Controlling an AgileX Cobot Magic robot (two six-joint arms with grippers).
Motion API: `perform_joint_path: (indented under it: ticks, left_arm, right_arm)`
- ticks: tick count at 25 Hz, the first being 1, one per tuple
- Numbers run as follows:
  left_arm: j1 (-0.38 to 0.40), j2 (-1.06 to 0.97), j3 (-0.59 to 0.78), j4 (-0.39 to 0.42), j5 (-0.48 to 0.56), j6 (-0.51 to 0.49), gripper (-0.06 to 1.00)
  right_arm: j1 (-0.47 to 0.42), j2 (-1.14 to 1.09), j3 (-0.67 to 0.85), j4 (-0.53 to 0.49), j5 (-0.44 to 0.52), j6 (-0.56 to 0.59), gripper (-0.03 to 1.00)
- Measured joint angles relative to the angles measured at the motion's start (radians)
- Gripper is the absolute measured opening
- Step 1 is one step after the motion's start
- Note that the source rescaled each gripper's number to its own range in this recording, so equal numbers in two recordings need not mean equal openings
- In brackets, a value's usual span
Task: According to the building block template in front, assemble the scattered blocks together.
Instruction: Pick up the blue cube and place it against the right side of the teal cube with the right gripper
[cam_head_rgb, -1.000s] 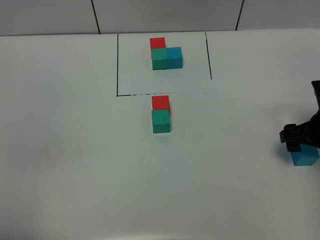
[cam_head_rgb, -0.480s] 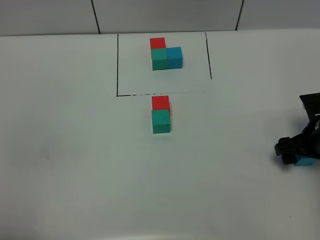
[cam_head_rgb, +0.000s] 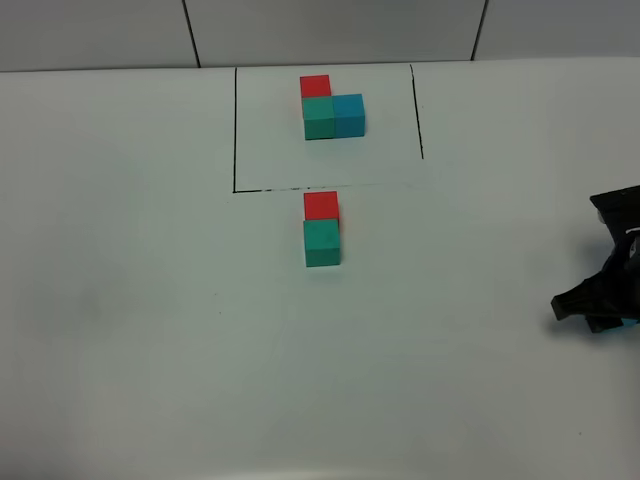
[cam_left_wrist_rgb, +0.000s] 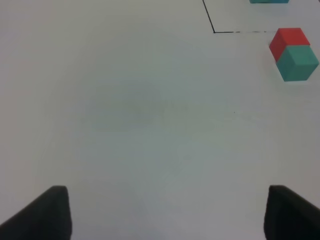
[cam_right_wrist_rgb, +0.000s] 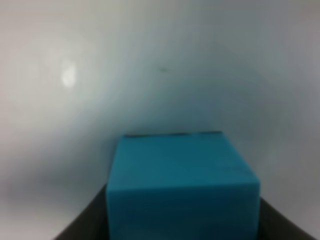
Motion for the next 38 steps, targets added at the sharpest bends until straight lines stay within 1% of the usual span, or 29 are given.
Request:
perform_joint_path:
  ticks: [1, 4, 6, 8, 10, 13, 14, 16, 21, 24, 31, 38]
  left_arm:
    - [0.0, 0.0, 0.0, 0.0, 0.0, 0.0, 0.84]
    - [0.0, 0.0, 0.0, 0.0, 0.0, 0.0, 0.84]
    - [0.0, 0.0, 0.0, 0.0, 0.0, 0.0, 0.84]
    - [0.0, 0.0, 0.0, 0.0, 0.0, -0.001, 0.84]
    - [0.0, 0.0, 0.0, 0.0, 0.0, -0.001, 0.84]
    - [0.0, 0.0, 0.0, 0.0, 0.0, -0.001, 0.84]
    - [0.0, 0.0, 0.0, 0.0, 0.0, -0.001, 0.84]
    - [0.0, 0.0, 0.0, 0.0, 0.0, -0.001, 0.84]
    - [0.0, 0.0, 0.0, 0.0, 0.0, 0.0, 0.84]
    - [0.0, 0.0, 0.0, 0.0, 0.0, 0.0, 0.84]
    - [0.0, 0.0, 0.0, 0.0, 0.0, 0.0, 0.84]
    - [0.0, 0.0, 0.0, 0.0, 0.0, 0.0, 0.84]
  right_arm:
    - [0.014, -0.007, -0.023, -0.002, 0.02, -0.056, 0.01]
    - [0.084, -0.011, -0.112, -0.002, 0.077, -0.271, 0.01]
    - [0.158, -0.004, -0.183, 0.014, 0.1, -0.433, 0.01]
    - [0.226, 0.025, -0.269, 0.035, 0.143, -0.557, 0.01]
    - [0.29, 0.079, -0.385, 0.055, 0.216, -0.667, 0.01]
    - [0.357, 0.188, -0.545, 0.08, 0.334, -0.827, 0.01]
    - [0.375, 0.225, -0.595, 0.097, 0.362, -0.881, 0.01]
    - [0.404, 0.284, -0.68, 0.119, 0.397, -0.948, 0.01]
    - [0.44, 0.411, -0.875, 0.126, 0.475, -0.987, 0.01]
    - [0.454, 0.464, -0.937, 0.124, 0.5, -0.99, 0.01]
    - [0.494, 0.503, -0.956, 0.128, 0.483, -1.003, 0.01]
    - [0.495, 0.538, -0.957, 0.144, 0.451, -1.003, 0.01]
